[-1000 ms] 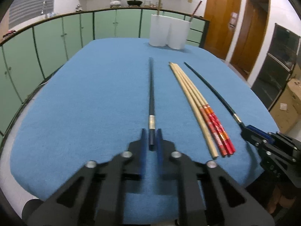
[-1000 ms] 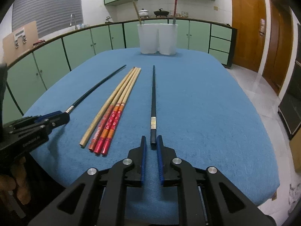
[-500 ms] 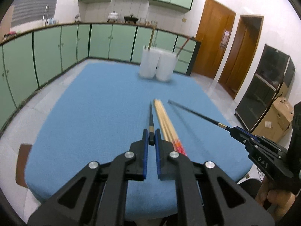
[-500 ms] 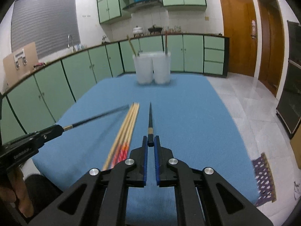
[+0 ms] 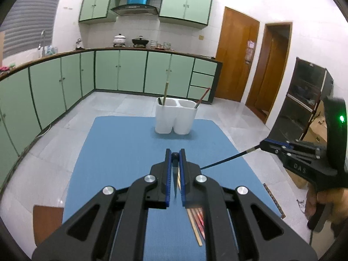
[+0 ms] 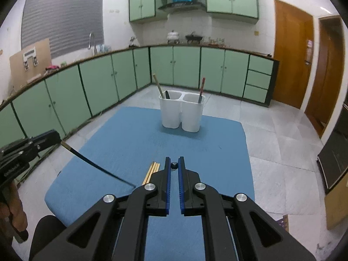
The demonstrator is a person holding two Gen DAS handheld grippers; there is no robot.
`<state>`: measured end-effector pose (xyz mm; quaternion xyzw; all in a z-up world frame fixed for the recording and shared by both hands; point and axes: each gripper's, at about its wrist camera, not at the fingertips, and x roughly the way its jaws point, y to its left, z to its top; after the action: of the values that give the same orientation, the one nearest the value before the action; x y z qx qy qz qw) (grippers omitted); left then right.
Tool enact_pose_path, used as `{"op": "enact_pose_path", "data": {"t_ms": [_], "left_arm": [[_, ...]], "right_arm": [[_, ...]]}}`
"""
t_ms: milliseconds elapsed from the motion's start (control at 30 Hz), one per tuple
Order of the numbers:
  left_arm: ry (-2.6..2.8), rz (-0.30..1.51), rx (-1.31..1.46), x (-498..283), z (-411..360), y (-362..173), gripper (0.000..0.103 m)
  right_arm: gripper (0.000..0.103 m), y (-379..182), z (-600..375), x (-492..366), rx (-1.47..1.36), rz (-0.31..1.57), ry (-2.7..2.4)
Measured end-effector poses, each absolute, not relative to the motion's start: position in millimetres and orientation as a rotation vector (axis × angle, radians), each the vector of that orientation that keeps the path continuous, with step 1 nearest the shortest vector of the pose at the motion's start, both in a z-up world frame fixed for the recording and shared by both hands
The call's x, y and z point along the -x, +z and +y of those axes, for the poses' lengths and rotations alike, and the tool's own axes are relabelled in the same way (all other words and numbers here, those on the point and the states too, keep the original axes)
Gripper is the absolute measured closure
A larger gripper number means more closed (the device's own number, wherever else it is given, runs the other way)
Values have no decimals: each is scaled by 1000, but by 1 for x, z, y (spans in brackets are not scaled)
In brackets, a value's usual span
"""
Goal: Organize utensils
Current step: 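Grasp a black chopstick with the right tool while the left tool grasps another black chopstick, lift toward holder, then lower both black chopsticks into the white holder and open both tools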
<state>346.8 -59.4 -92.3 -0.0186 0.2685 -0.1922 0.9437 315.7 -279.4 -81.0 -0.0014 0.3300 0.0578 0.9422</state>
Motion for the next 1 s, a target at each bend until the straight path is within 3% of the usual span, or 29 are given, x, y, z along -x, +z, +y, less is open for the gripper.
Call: {"op": "enact_pose_path", "data": {"t_ms": [500,1000], "left_arm": [[-427,588,-24,-415,-71,-62,97],[-426,441,-53,-483,-113,31,97]], "right_arm": [[97,-27,-266,-387,120,757,172],[97,61,-286,-459,55,699,156]]}}
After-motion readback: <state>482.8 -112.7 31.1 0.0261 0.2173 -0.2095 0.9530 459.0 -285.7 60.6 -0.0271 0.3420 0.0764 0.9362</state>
